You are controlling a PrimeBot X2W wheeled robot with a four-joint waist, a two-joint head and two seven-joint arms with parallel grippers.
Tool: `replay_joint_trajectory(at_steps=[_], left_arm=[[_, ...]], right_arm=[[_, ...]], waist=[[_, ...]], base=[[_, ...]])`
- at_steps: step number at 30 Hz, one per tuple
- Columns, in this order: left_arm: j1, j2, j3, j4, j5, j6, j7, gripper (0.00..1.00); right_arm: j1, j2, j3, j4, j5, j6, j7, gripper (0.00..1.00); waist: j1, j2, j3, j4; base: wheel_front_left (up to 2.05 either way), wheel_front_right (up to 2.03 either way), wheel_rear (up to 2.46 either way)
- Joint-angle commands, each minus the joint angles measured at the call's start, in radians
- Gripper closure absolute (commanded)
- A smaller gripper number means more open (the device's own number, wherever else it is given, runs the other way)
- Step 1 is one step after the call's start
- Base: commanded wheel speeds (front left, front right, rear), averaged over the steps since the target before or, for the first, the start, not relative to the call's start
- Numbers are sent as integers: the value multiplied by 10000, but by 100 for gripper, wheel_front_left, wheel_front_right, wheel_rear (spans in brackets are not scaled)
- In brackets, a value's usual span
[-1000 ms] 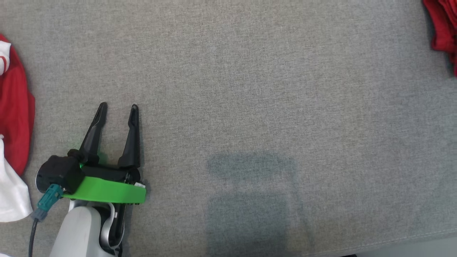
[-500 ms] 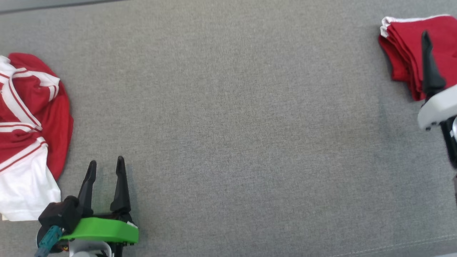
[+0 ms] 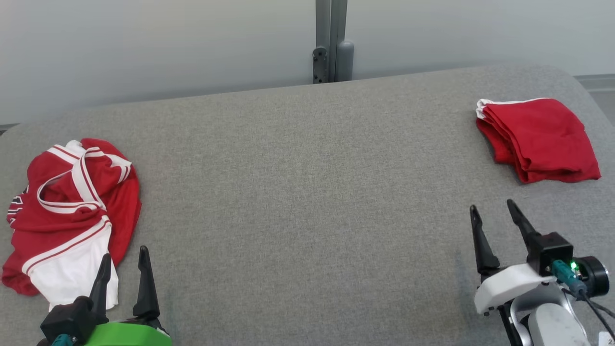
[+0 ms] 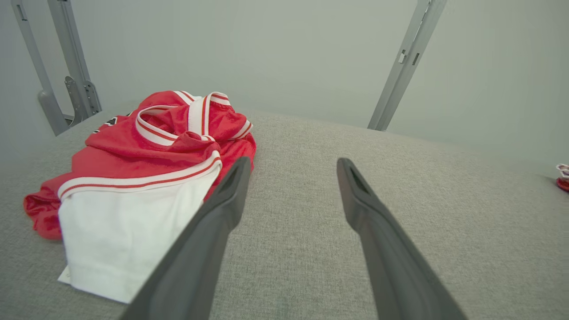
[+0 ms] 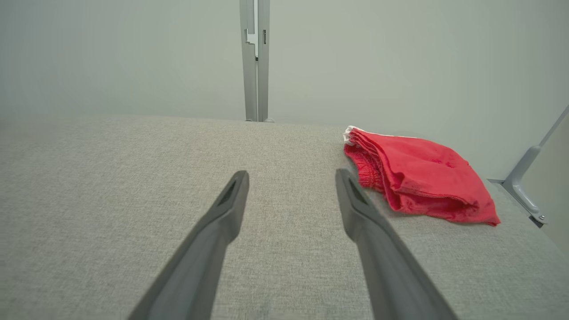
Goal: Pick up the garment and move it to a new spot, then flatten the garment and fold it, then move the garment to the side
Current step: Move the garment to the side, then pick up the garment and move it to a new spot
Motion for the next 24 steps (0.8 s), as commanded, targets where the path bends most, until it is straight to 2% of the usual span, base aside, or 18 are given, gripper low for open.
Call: replay_joint_trajectory(at_steps=[1, 7, 16, 20, 24], left_arm=[[212, -43, 60, -14, 70, -12, -26, 0], [260, -112, 104, -3, 193, -60, -26, 0], [128, -160, 65, -22, 260, -86, -27, 0], [26, -177, 66, -40, 251, -93, -27, 0], [46, -190, 7, 12, 259, -93, -25, 0]], right_arm=[[210, 77, 7, 117, -129, -7, -78, 0], [582, 374, 64, -60, -396, -7, -85, 0], [738, 461, 186, -204, -316, -7, -88, 0], [810, 462, 356, -278, -110, -6, -84, 0], [814, 462, 506, -304, 22, -6, -83, 0]], waist=[[0, 0, -327, 7], [0, 0, -408, 56], [0, 0, -414, 209], [0, 0, -450, 708], [0, 0, -503, 1646]], base=[[0, 0, 0], [0, 0, 0], [0, 0, 0], [0, 0, 0], [0, 0, 0]])
